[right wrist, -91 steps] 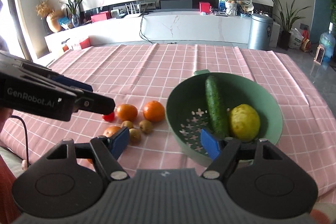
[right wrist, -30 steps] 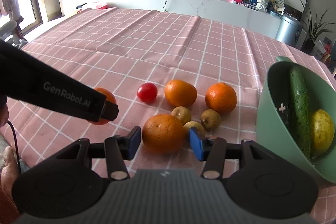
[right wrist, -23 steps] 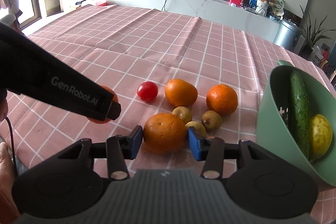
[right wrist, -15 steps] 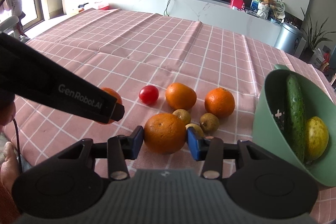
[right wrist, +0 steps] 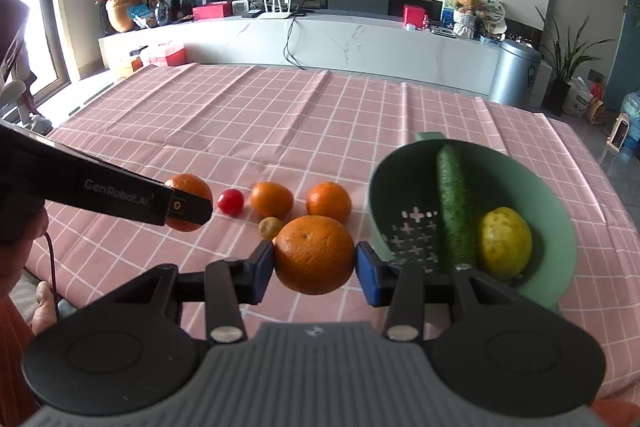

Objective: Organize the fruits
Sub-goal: 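Lower both held oranges into the green colander and open both grippers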

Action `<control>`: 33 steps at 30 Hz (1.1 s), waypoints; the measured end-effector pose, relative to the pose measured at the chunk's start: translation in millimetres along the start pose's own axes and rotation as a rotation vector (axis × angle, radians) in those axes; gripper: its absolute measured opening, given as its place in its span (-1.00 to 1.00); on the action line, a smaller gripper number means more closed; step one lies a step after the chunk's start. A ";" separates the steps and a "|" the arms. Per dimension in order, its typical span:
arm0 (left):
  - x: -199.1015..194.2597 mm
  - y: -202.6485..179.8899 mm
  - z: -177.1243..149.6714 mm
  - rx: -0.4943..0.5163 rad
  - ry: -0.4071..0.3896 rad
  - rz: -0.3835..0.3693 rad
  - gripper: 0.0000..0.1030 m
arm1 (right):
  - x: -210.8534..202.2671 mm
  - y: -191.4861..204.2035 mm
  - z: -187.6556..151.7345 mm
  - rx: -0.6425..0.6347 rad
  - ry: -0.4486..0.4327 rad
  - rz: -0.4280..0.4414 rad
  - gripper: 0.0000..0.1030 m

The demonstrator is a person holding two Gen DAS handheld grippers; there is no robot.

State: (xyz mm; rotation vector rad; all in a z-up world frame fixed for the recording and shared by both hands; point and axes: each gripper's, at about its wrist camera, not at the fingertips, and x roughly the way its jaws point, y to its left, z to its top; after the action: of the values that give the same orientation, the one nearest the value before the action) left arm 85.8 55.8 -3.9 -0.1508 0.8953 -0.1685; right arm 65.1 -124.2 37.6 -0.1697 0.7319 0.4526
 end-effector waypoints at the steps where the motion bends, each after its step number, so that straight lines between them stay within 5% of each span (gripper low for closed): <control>1: -2.3 -6.4 2.7 0.012 -0.003 -0.007 -0.07 | -4.8 -5.5 1.1 0.002 -0.004 -0.010 -0.20; 13: 10.6 -88.0 51.7 0.128 0.011 -0.094 -0.07 | -34.3 -77.5 17.0 -0.013 -0.004 -0.095 -0.20; 33: 98.0 -142.0 70.4 0.324 0.259 -0.082 -0.07 | 37.0 -127.2 21.0 -0.160 0.237 -0.005 -0.20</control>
State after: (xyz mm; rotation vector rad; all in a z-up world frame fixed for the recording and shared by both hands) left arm 189.4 -99.0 -6.6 0.1394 1.1069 -0.4128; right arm 159.9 -218.6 27.1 -0.3804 0.9273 0.4912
